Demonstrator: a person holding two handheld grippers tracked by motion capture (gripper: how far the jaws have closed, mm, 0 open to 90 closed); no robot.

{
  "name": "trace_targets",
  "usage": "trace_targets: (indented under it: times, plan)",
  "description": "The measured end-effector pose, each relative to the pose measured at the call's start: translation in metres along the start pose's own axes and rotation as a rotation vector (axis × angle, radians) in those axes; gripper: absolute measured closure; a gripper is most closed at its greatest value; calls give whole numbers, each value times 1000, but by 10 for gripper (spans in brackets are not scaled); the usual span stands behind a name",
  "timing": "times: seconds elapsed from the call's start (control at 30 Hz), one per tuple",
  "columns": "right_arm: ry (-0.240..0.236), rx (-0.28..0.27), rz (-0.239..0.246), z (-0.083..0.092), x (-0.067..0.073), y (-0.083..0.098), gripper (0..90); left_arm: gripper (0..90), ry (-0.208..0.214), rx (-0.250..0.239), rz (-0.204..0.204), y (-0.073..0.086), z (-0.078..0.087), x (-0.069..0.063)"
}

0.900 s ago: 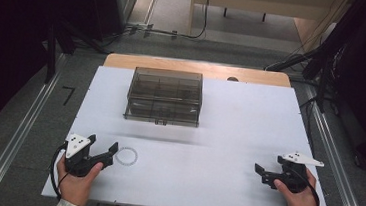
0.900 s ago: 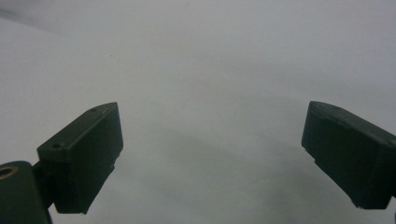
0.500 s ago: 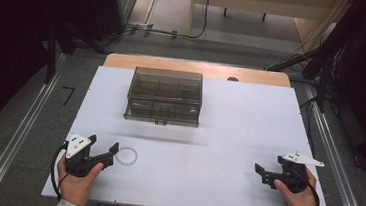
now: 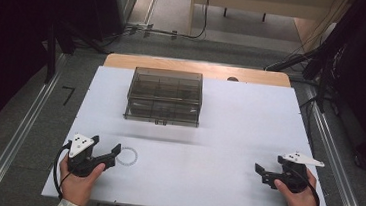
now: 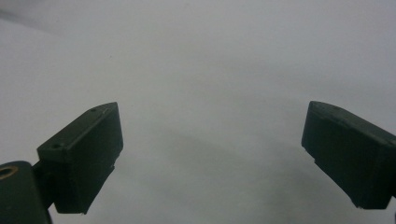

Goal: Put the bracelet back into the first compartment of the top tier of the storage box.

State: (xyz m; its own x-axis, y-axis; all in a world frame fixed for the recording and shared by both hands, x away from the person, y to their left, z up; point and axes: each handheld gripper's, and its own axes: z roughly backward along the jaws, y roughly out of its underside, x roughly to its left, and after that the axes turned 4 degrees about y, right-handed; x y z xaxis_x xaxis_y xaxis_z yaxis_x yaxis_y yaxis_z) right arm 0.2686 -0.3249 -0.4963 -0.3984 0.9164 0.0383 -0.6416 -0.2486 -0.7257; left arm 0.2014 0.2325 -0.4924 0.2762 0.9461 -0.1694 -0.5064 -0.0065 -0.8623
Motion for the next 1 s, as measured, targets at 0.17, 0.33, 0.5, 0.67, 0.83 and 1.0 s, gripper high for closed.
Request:
trace_targets:
  times: [0.17,0.33,0.5,0.67,0.83,1.0]
  plan:
    - [1,0,-2,0,0,0,38,177,10,17,-6,1,-3,-1]
    - [0,1,-2,0,0,0,38,177,8,13,-15,0,-4,-3]
    - [0,2,1,0,0,0,38,177,7,18,-21,0,-4,-3]
    - [1,4,0,0,0,0,38,178,8,27,-27,0,-6,-4]
    - [1,4,0,0,0,0,38,182,12,40,-36,1,-10,-6]
    - [-2,6,0,0,0,0,38,183,14,53,-52,1,-12,-8]
